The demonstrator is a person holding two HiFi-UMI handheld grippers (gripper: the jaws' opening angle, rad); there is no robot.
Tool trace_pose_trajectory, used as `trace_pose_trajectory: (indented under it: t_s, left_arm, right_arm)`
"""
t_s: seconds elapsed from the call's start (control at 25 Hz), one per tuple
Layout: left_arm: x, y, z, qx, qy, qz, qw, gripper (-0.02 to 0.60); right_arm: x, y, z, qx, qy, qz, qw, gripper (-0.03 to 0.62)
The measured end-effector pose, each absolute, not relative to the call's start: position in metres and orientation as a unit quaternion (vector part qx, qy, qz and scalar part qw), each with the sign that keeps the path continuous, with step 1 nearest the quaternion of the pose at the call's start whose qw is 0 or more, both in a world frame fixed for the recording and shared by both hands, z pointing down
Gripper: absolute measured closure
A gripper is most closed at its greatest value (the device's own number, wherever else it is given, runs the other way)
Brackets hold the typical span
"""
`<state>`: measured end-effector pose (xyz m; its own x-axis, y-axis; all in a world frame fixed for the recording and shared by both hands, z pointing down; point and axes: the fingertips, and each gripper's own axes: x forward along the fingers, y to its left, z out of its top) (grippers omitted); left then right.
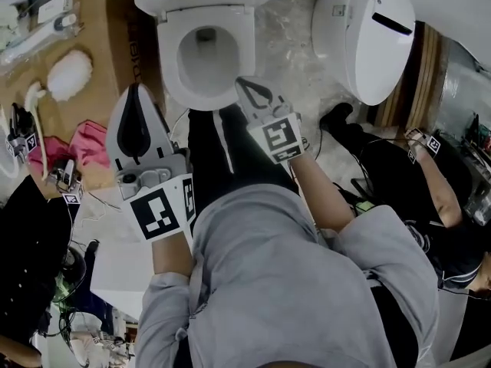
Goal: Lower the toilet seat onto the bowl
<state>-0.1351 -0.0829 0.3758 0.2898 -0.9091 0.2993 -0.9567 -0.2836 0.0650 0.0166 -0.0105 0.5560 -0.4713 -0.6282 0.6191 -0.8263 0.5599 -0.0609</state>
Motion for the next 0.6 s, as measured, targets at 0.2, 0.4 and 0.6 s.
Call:
trace_pose_trajectory:
  t_s: [0.2,0.4,0.6]
  left_arm:
    - [-0.129,-0.084,0.347,0.805,-0.578,0.090,0.099,0.581]
    - [-0.125,-0.087,0.317,0.811,-0.574,0.076,0.081,0.581]
    - [-0.123,-0.090,0.288,0.818,-0.569,0.065,0.061,0.581]
  right_arm:
    - [0.018,-0.034,0.507,0.457,-0.843,0.159,0.236,0.594]
    - [0.021,-0.055,0.457,0.472,-0.848,0.124,0.205,0.594]
    - [0.018,-0.077,0.412,0.480,-0.854,0.086,0.180,0.594]
